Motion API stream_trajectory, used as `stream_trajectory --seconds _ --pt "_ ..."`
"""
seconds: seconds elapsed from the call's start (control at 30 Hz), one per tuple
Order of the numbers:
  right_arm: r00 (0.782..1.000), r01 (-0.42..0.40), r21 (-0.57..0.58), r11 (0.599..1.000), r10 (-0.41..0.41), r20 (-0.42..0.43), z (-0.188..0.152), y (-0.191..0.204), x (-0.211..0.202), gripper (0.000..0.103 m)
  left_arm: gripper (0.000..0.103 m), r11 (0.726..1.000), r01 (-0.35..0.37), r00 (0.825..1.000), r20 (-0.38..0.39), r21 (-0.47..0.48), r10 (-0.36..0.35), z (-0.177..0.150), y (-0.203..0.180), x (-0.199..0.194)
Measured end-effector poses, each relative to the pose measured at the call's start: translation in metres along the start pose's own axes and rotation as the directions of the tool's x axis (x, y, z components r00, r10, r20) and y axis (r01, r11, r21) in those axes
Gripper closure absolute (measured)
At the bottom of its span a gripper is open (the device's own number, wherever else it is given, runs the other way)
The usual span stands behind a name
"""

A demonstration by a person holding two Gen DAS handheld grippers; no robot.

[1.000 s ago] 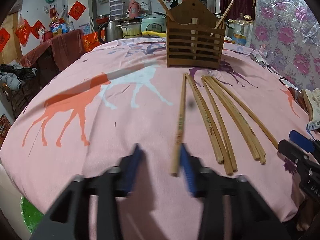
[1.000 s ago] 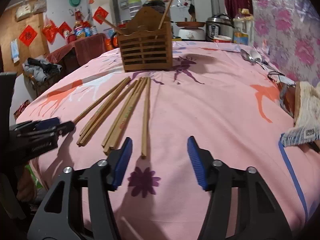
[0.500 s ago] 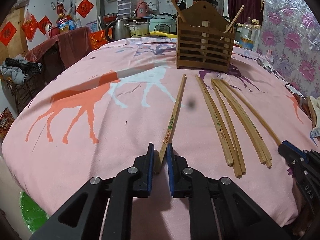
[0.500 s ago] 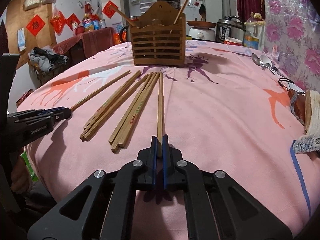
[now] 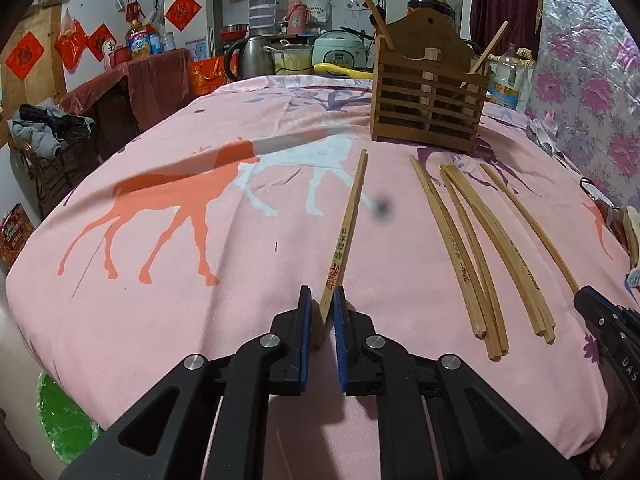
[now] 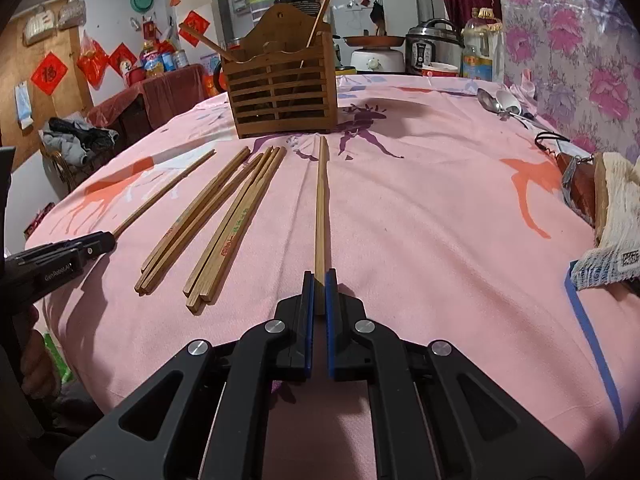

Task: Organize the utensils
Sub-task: 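Carry the left tool's chopstick into the wooden holder while the right tool drops its chopstick in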

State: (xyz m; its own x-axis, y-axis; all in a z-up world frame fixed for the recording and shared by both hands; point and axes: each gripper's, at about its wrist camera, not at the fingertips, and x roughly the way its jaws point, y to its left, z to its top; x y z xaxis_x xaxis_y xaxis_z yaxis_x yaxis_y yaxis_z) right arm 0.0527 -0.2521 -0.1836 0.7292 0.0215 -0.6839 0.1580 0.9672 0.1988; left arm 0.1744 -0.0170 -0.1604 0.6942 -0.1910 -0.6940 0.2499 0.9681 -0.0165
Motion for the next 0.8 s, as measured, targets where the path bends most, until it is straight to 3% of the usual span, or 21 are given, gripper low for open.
stream_trajectory --seconds 0.1,0.27,0.8 --pt "1.000 0.000 -0.001 1.000 0.000 0.002 0.000 -0.001 0.000 0.097 0.097 1.000 0.012 1.000 -0.005 -0.007 -0.012 0.000 0.002 -0.001" --pt "1.000 0.002 0.000 1.000 -0.002 0.010 0.001 -0.002 -0.003 0.097 0.097 1.000 0.019 1.000 -0.010 -0.016 -0.020 0.004 0.006 -0.009" --pt "0.980 0.006 0.020 1.000 -0.009 0.200 0.039 -0.010 -0.065 0.097 0.097 0.999 0.020 0.994 0.106 -0.050 -0.014 0.037 0.021 -0.069"
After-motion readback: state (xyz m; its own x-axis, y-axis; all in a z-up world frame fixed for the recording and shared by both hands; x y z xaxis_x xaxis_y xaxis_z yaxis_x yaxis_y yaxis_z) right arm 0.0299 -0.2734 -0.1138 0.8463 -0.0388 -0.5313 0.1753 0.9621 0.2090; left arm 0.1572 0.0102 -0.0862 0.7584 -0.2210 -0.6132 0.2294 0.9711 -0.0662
